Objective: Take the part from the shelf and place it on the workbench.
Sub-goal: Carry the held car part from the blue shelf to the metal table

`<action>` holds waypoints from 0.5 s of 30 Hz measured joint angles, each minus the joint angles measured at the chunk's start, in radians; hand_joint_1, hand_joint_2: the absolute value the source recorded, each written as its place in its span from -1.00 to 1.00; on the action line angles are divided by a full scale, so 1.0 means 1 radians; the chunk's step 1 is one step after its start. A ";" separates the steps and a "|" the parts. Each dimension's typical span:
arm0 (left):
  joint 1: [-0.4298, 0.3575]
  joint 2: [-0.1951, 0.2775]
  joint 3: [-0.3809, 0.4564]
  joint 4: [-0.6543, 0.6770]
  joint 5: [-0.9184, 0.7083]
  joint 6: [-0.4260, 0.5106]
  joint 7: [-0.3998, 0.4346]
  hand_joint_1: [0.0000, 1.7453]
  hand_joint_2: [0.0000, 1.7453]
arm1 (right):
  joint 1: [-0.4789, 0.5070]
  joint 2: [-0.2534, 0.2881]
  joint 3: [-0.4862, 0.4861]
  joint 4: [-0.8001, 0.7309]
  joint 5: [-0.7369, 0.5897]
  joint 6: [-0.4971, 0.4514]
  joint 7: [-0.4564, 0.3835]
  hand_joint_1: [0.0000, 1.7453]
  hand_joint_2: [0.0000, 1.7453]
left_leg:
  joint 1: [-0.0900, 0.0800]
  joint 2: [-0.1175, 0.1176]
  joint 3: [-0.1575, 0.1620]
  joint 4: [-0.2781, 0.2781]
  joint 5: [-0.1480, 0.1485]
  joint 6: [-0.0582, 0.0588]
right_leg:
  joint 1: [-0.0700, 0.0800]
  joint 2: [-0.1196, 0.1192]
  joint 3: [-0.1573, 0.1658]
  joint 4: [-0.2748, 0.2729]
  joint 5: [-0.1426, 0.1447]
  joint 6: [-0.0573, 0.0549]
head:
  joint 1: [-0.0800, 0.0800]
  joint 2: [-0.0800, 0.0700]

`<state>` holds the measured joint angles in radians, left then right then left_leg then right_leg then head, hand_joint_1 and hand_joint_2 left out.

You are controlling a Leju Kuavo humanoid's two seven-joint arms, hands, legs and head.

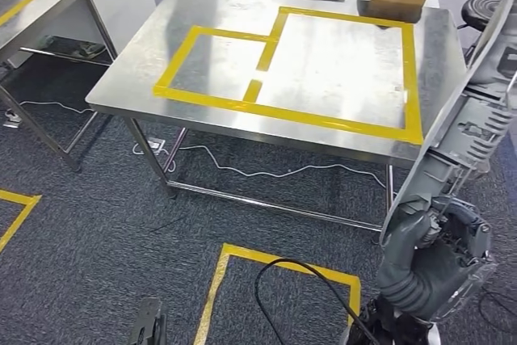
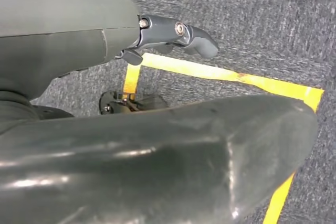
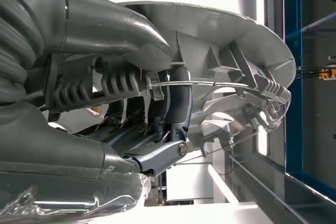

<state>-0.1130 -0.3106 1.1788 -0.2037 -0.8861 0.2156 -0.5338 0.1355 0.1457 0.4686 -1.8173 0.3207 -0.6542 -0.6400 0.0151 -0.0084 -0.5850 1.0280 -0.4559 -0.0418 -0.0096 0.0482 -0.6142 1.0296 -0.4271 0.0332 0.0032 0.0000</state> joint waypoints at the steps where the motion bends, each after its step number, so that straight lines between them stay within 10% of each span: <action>1: -0.001 0.000 0.000 0.000 0.000 0.000 0.000 -1.00 1.00 | 0.000 0.000 0.000 0.000 -0.004 -0.004 0.000 1.00 1.00 | -0.001 -0.003 0.005 -0.016 0.000 0.006 | 0.001 0.002 -0.003 0.000 0.001 0.006 | -0.001 0.000; 5: -0.002 -0.002 0.001 0.000 0.001 0.000 0.001 -1.00 1.00 | 0.000 0.000 -0.002 0.000 -0.012 -0.014 -0.001 1.00 1.00 | 0.000 0.000 0.004 -0.022 0.005 0.037 | -0.003 -0.014 -0.021 0.032 -0.023 0.027 | 0.003 0.000; 10: 0.001 -0.002 0.002 0.000 0.003 -0.006 -0.010 -1.00 1.00 | 0.003 0.003 -0.012 0.000 0.006 -0.024 -0.001 1.00 1.00 | -0.002 0.007 0.006 -0.023 0.005 0.047 | -0.003 -0.039 -0.134 0.285 -0.129 0.035 | 0.009 0.000; 15: 0.001 -0.004 0.008 0.000 0.040 -0.061 -0.078 -1.00 1.00 | 0.007 0.014 -0.032 0.008 0.094 -0.025 0.036 1.00 1.00 | -0.006 0.008 0.013 -0.021 -0.001 0.032 | -0.001 -0.051 0.004 0.020 -0.016 0.023 | 0.009 0.000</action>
<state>-0.1116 -0.3141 1.1870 -0.2037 -0.8459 0.1542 -0.6117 0.1424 0.1597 0.4370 -1.8098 0.4151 -0.6790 -0.6039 0.0091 -0.0007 -0.5716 1.0070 -0.4572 -0.0097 -0.0107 -0.0029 -0.6097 1.0499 -0.4429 0.0564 0.0124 0.0000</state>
